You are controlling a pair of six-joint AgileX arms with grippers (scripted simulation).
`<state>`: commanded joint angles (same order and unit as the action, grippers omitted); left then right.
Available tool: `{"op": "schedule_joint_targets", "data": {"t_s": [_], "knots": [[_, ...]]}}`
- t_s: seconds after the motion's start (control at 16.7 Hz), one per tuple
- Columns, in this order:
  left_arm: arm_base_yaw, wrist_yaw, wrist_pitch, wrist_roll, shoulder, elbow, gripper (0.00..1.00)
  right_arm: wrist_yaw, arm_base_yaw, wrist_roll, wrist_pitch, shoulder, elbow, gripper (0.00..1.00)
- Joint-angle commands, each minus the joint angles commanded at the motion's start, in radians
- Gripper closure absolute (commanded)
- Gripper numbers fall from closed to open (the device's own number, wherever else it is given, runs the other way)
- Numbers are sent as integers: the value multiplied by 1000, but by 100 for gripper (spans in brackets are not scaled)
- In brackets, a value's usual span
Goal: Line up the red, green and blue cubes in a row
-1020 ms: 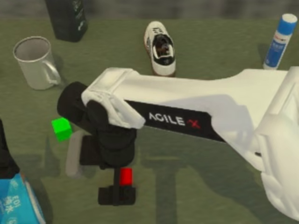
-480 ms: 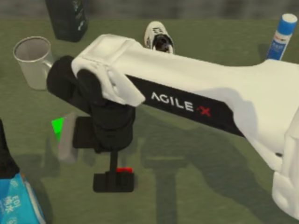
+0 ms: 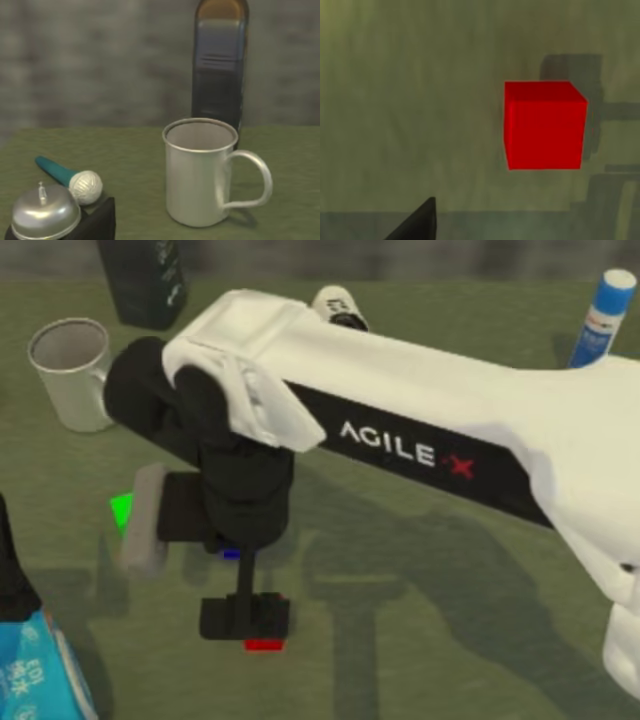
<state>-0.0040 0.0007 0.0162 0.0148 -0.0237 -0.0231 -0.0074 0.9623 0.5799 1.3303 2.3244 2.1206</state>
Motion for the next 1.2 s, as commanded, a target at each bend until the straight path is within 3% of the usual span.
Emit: {"op": "schedule_joint_targets", "data": {"t_s": [0.24,0.48,0.84,1.2], "knots": [[-20,1,98,88,-154,-148,0,-13,-84,-42,-124,-181,-146,0],[-51,0,260,231,-442,-383,0,-32,-233,-125,-327,-518,-426,0],[-110,-4,576,498,-1056,-788,0,-55,-519,-306,-694,-1213,-1027,0],[-166,-6,864,742,-1604,-1160,0,-39,-765,-465,-1029,-1830,-1650,0]]}}
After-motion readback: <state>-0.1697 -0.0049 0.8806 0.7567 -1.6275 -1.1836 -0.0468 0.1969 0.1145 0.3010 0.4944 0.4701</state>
